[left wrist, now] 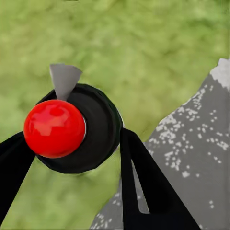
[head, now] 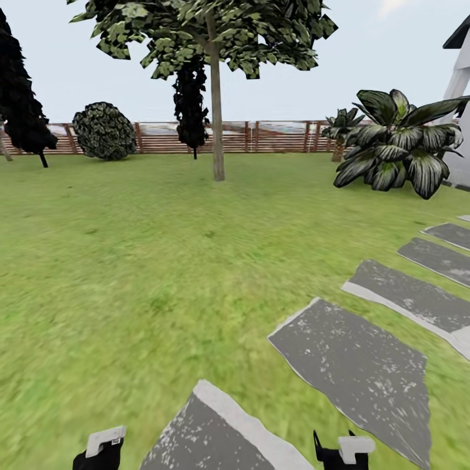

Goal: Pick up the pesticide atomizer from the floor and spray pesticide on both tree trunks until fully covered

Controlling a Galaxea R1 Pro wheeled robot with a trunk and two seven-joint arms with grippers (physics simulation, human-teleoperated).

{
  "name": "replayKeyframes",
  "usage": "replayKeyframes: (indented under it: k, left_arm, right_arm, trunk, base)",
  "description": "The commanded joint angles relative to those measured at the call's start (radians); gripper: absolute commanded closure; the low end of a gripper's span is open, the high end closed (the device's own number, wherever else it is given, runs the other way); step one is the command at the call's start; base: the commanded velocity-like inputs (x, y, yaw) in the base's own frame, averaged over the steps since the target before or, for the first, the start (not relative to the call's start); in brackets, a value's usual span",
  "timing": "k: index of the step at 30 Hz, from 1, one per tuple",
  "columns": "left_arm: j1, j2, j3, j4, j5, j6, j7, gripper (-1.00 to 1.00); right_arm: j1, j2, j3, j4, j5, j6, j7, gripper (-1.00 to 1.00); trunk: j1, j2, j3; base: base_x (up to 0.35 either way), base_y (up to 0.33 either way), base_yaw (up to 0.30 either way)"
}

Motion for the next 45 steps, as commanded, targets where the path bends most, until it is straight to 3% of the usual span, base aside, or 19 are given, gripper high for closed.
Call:
replayKeyframes:
  k: [1, 45]
  left_arm:
    - [-0.001, -0.001, 0.008, 0.001, -0.002, -0.003, -0.007, 1.0]
    - [-0.001, 0.0, 0.008, 0.001, -0.004, -0.003, -0.006, 1.0]
  right_arm:
    - [-0.001, 0.001, -0.005, 0.001, 0.011, -0.003, -0.004, -1.0]
    - [-0.001, -0.001, -0.005, 0.002, 0.012, -0.003, -0.004, -1.0]
  trunk:
    - [0.0, 0.0, -0.003]
    - [0.0, 0.0, -0.011]
  base:
    - [0.339, 0.0, 0.0]
    - [0.339, 0.0, 0.0]
